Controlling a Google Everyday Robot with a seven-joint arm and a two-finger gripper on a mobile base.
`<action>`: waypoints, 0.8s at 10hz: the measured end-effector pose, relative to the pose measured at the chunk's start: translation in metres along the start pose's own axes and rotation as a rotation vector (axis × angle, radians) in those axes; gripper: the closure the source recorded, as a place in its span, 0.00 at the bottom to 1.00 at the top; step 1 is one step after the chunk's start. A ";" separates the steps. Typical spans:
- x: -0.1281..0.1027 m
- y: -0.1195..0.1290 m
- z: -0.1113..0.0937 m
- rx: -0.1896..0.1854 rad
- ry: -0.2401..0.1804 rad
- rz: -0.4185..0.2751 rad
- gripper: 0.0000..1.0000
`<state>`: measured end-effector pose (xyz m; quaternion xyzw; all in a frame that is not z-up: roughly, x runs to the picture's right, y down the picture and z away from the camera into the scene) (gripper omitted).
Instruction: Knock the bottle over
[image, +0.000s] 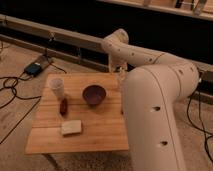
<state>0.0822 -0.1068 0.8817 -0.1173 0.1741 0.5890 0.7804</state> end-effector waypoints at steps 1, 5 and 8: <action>0.006 0.006 -0.005 -0.004 0.012 -0.002 0.35; 0.028 0.039 -0.020 -0.061 0.056 -0.011 0.35; 0.036 0.053 -0.019 -0.109 0.088 -0.018 0.35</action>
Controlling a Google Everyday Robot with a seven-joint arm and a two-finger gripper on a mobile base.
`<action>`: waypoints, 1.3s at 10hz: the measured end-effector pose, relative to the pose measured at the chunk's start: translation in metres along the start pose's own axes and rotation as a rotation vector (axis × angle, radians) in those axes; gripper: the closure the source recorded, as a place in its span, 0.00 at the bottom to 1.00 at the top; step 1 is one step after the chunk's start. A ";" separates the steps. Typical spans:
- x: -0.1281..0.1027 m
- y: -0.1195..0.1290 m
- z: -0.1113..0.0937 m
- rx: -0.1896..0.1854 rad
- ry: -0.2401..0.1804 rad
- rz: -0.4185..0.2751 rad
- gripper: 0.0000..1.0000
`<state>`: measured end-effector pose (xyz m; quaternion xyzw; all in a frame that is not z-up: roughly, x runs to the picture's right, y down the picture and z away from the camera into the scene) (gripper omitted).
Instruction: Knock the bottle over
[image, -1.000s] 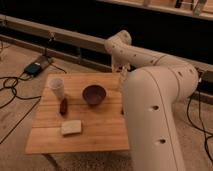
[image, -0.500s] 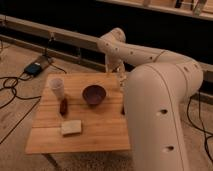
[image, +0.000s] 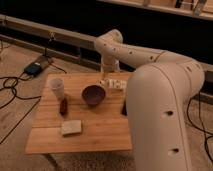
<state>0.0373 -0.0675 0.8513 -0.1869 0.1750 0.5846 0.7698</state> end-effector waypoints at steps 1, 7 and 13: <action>0.000 0.000 0.001 -0.007 0.003 -0.001 0.35; -0.002 0.000 0.005 -0.026 0.007 -0.007 0.35; -0.002 -0.001 0.005 -0.025 0.007 -0.007 0.35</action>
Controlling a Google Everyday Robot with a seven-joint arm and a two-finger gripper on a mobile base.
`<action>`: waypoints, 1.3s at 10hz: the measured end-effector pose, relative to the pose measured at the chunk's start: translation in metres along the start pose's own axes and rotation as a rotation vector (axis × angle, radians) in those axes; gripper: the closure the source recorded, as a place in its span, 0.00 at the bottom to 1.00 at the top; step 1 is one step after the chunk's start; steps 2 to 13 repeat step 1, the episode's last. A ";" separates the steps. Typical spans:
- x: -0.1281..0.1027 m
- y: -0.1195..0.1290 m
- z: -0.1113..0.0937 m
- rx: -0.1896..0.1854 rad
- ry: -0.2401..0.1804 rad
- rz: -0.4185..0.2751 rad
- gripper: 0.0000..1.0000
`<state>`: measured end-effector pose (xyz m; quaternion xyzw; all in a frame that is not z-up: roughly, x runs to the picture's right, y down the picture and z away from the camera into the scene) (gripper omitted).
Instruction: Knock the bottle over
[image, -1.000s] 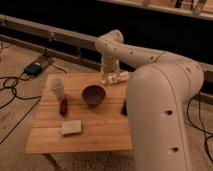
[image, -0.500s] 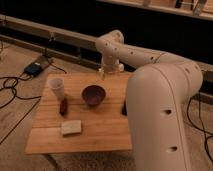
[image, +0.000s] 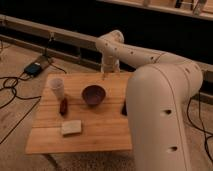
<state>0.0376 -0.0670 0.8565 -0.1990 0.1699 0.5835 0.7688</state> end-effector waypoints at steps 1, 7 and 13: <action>0.000 0.000 0.000 0.000 0.000 0.000 0.35; 0.000 0.000 0.000 0.000 0.000 0.000 0.35; 0.000 0.000 0.000 0.000 0.000 0.000 0.35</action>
